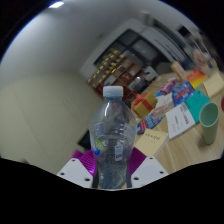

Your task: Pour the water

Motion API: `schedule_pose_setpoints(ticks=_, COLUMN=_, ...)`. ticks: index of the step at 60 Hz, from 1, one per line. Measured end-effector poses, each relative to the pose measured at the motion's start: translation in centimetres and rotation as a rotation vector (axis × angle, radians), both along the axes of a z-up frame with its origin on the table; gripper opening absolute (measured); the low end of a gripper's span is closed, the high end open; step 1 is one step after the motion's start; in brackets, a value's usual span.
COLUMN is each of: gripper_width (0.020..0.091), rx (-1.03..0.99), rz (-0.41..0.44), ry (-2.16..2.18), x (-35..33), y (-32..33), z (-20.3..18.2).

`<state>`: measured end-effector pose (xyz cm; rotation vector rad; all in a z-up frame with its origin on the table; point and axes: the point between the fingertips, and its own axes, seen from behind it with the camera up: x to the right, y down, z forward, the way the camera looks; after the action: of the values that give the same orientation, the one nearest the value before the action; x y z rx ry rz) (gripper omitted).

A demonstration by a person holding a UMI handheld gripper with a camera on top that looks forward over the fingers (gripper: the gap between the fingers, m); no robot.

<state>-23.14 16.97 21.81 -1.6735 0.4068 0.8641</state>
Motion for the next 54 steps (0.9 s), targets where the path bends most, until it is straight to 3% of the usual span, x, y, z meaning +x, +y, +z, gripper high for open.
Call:
schedule_pose_setpoints(ticks=9, gripper_width=0.0377, rx=-0.122, rz=-0.091, ry=0.544, x=8.4, y=1.4, z=0.9)
schedule_pose_setpoints(ticks=14, gripper_width=0.0375, rx=-0.222, rz=-0.077, ry=0.848, x=11.2, y=2.4, z=-2.7)
schedule_pose_setpoints(ticks=19, gripper_width=0.0376, rx=-0.258, rz=-0.072, ry=1.060, x=12.2, y=2.0, z=-3.1)
schedule_pose_setpoints(ticks=31, gripper_width=0.0381, rx=-0.205, rz=-0.031, ry=1.449, x=13.3, y=0.9, z=1.3)
schedule_pose_setpoints(ticks=35, gripper_width=0.0374, rx=-0.191, rz=-0.036, ry=1.468, x=14.2, y=-1.6, z=1.6)
schedule_pose_setpoints(ticks=36, gripper_width=0.0377, rx=-0.194, rz=-0.042, ry=1.472, x=14.2, y=1.3, z=2.0)
schedule_pose_setpoints(ticks=45, gripper_width=0.0374, rx=-0.185, rz=-0.044, ry=1.474, x=13.4, y=0.8, z=3.5)
schedule_pose_setpoints(ticks=50, gripper_width=0.0378, rx=-0.211, rz=-0.007, ry=1.295, x=12.7, y=0.3, z=4.7)
schedule_pose_setpoints(ticks=51, gripper_width=0.0376, rx=-0.199, rz=0.015, ry=1.222, x=13.1, y=-2.7, z=4.7)
schedule_pose_setpoints(ticks=54, gripper_width=0.0377, rx=-0.164, rz=0.019, ry=1.010, x=12.1, y=-0.2, z=5.9)
